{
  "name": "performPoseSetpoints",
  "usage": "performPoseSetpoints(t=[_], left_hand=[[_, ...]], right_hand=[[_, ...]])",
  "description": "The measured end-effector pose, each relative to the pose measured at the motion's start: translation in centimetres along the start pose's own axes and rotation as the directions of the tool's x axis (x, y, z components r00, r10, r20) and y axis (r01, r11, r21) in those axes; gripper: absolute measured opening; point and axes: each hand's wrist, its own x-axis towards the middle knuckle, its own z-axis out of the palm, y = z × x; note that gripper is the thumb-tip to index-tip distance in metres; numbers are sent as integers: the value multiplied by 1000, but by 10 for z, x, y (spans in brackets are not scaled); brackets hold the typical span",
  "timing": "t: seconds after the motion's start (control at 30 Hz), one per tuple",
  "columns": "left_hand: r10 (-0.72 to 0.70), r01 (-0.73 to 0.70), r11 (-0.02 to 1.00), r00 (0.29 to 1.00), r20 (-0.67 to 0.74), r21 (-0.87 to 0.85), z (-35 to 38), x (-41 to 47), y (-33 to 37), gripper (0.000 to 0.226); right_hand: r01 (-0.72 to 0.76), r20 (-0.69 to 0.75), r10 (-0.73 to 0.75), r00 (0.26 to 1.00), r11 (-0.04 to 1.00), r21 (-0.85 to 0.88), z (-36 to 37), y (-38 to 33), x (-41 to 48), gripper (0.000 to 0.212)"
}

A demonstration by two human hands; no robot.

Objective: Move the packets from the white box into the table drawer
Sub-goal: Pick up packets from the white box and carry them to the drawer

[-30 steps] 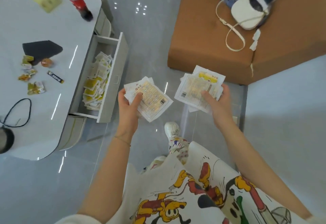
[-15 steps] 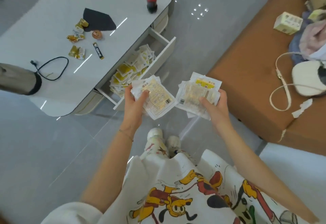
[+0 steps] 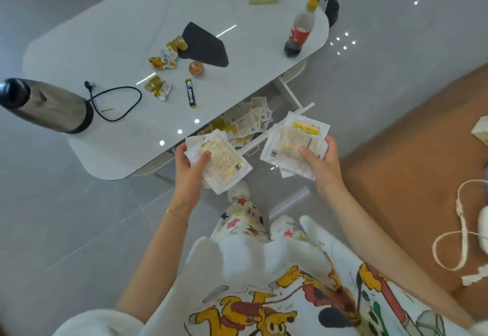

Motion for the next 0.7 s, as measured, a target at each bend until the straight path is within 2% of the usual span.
performPoseSetpoints(t=[0.17,0.3,0.47,0.57,0.7], left_hand=[[-51,52,999,996,-69,11,-4,53,8,32],[-160,155,987,981,-109,-51,-8,104,-20,32],[-303,282,951,931,-202,-125,-8,188,-101,43],[-327,290,942,907,-266,-171,-8,243,-156,37],[-326,260,942,857,-400,-210,-16,308,-219,54]], right_hand=[[-60,6,60,998,996,-62,22,-17,65,49],[-142,4,143,990,982,-124,35,-1,132,54],[-217,9,226,974,945,-243,74,73,224,51],[-205,59,240,969,915,-348,106,128,280,47],[-160,105,236,966,866,-473,139,188,340,57]])
